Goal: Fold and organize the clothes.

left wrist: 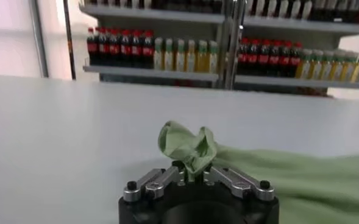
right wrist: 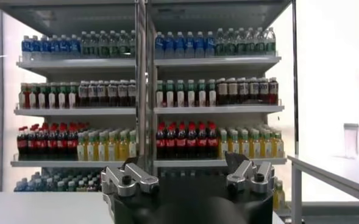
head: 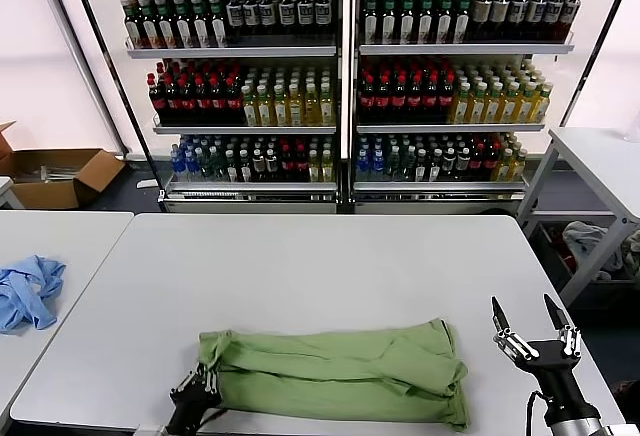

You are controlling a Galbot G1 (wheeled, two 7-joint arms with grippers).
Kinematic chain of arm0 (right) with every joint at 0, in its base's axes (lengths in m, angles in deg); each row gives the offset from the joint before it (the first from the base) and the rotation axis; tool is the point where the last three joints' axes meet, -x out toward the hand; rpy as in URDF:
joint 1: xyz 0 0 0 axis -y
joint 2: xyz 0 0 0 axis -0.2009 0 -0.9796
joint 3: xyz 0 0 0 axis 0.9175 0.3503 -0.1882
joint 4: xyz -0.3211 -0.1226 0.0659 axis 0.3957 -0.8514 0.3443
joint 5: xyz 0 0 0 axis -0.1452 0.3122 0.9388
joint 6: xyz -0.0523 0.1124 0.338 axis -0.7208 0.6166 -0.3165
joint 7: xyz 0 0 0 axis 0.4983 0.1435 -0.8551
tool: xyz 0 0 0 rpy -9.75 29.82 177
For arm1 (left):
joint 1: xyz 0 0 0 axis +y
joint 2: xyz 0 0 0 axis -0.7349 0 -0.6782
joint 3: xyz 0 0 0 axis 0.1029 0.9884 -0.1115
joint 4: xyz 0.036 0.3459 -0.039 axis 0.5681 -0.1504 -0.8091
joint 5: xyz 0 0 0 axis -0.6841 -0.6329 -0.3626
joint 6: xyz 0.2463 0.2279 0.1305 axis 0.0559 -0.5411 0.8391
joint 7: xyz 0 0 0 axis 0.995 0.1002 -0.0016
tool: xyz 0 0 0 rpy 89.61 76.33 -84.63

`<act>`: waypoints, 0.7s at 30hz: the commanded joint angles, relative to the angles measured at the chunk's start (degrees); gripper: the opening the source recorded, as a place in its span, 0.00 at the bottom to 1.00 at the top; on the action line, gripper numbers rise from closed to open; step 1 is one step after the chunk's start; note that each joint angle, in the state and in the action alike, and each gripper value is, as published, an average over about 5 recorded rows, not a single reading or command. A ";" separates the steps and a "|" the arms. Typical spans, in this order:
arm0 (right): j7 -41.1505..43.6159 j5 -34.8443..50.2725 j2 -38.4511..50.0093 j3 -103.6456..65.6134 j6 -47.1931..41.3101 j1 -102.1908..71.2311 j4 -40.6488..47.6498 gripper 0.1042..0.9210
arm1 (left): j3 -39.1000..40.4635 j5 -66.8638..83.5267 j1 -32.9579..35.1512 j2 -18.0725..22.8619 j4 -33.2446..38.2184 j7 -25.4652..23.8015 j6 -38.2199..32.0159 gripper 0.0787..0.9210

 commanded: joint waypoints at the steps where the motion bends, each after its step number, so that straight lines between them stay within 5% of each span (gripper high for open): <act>1: -0.04 -0.29 -0.02 0.26 -0.15 0.21 -0.19 0.88 | -13.77 7.63 -1.72 -2.85 4.58 4.58 4.09 0.05; 13: -0.33 -0.22 0.22 0.84 -0.14 1.36 0.33 0.88 | -38.73 8.17 5.21 -2.56 4.60 14.20 14.39 0.03; 21: -0.50 -1.12 -0.27 2.26 -0.34 2.76 0.69 0.88 | -29.03 3.32 5.51 0.91 12.57 12.83 10.72 0.03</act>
